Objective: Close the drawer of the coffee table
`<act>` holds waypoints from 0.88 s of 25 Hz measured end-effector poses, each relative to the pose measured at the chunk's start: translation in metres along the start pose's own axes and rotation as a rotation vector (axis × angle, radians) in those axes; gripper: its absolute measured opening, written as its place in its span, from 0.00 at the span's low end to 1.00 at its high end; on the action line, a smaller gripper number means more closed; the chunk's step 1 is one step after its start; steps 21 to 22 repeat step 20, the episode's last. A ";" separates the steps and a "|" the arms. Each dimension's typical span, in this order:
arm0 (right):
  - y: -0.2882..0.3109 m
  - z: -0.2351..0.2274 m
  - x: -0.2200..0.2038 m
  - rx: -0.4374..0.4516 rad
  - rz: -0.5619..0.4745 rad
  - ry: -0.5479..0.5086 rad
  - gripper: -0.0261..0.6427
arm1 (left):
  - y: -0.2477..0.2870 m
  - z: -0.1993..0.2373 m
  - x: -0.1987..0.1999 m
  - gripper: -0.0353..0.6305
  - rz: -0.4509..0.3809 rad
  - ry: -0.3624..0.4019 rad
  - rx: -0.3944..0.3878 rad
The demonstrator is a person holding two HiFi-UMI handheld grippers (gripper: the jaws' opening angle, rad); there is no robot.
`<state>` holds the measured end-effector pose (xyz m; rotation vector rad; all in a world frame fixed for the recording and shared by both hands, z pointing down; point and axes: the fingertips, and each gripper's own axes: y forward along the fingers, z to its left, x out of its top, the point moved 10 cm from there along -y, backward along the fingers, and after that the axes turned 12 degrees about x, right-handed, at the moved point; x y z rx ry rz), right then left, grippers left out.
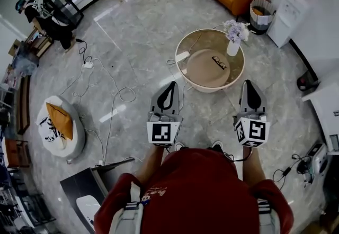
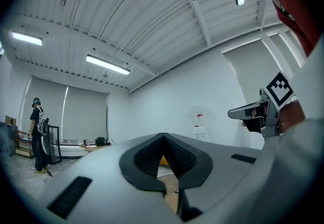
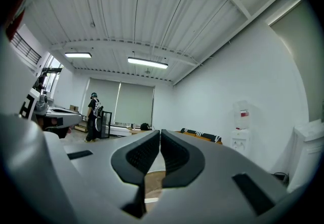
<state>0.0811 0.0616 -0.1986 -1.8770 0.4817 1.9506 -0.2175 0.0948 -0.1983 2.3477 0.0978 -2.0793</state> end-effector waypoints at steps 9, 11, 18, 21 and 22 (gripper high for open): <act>-0.001 -0.009 0.002 0.007 0.005 -0.025 0.08 | 0.008 -0.010 0.004 0.07 -0.019 0.005 0.004; 0.001 -0.011 0.005 0.017 0.004 -0.040 0.08 | 0.008 -0.010 0.008 0.07 -0.021 0.010 0.004; 0.000 -0.018 0.009 0.017 -0.006 -0.030 0.08 | 0.014 -0.019 0.016 0.07 -0.049 0.017 -0.013; 0.000 -0.020 0.008 0.020 -0.001 -0.022 0.08 | 0.015 -0.022 0.017 0.07 -0.048 0.024 -0.016; 0.000 -0.020 0.008 0.020 -0.001 -0.022 0.08 | 0.015 -0.022 0.017 0.07 -0.048 0.024 -0.016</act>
